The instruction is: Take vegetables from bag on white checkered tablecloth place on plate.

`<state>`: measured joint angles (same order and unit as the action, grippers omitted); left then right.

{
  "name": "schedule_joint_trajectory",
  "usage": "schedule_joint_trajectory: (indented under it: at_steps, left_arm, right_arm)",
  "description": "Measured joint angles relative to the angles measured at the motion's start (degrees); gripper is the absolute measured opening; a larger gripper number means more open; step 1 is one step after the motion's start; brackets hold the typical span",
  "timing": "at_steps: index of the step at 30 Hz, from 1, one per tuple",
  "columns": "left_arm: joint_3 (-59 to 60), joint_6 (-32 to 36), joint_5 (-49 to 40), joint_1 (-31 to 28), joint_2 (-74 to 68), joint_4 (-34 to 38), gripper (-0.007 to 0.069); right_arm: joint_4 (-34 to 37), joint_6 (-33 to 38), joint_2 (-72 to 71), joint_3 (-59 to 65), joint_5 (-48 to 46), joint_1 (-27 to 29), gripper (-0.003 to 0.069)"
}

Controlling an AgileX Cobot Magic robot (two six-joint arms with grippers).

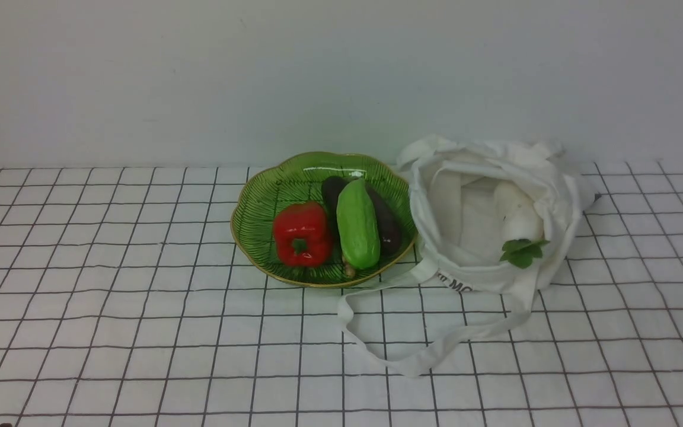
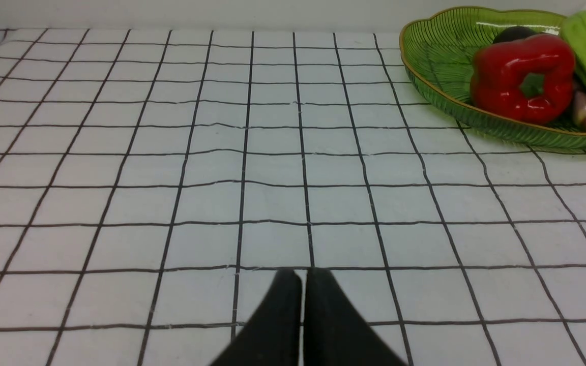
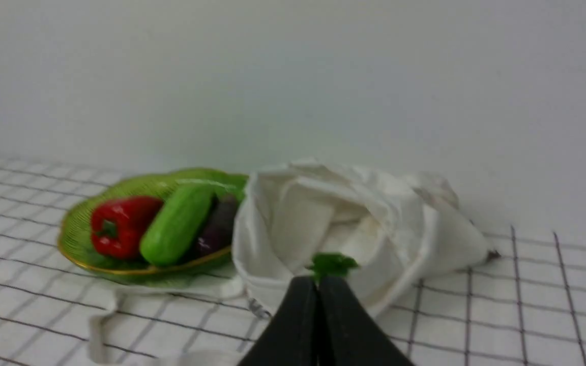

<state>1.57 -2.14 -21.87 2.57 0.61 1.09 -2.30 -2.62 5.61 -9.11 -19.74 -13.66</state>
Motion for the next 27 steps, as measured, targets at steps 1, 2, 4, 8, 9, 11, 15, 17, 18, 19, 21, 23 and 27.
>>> schedule_joint_trajectory:
  at_steps: [1,2,4,8,9,11,15,17,18,19,21,23,27]
  left_arm:
    - [0.0,0.0,0.0,0.0,0.0,0.0,-0.0008]
    - [0.0,0.0,0.0,0.0,0.0,0.0,-0.0008]
    - [0.0,0.0,0.0,0.0,0.0,0.0,-0.0008]
    - [0.0,0.0,0.0,0.0,0.0,0.0,-0.0008]
    - [0.0,0.0,0.0,0.0,0.0,0.0,-0.0008]
    - [0.0,0.0,0.0,0.0,0.0,0.0,-0.0008]
    - [0.0,0.0,0.0,0.0,0.0,0.0,-0.0008]
    - [0.0,0.0,0.0,0.0,0.0,0.0,-0.0008]
    - [0.0,0.0,0.0,0.0,0.0,0.0,-0.0008]
    - [0.0,0.0,0.0,0.0,0.0,0.0,-0.0008]
    - [0.0,0.0,0.0,0.0,0.0,0.0,-0.0008]
    - [0.0,0.0,0.0,0.0,0.0,0.0,-0.0008]
    - [0.0,0.0,0.0,0.0,0.0,0.0,-0.0008]
  right_arm:
    - [0.0,0.0,-0.5,1.0,0.0,1.0,-0.0015]
    - [0.0,0.0,-1.1,2.4,0.0,1.9,-0.0015]
    - [0.1,0.0,-3.3,5.8,0.0,5.1,-0.0015]
    - [0.3,0.0,-5.9,10.1,0.0,8.1,-0.0015]
    - [0.4,0.0,-6.0,10.5,-0.1,8.6,-0.0015]
    - [0.6,0.0,-6.1,10.7,0.0,9.2,-0.0015]
    - [1.0,0.0,-6.1,10.6,-0.7,9.9,-0.0015]
    - [1.0,0.0,-6.1,10.6,-0.9,10.2,-0.0015]
    - [1.1,0.0,-6.1,10.6,-0.9,10.3,-0.0015]
    - [1.1,0.0,-6.1,10.6,-0.9,10.3,-0.0015]
    - [1.1,0.0,-6.1,10.6,-1.0,10.3,-0.0015]
    - [1.1,0.0,-6.1,10.6,-1.0,10.3,-0.0015]
    - [1.1,0.0,-6.1,10.6,-1.0,10.3,-0.0015]
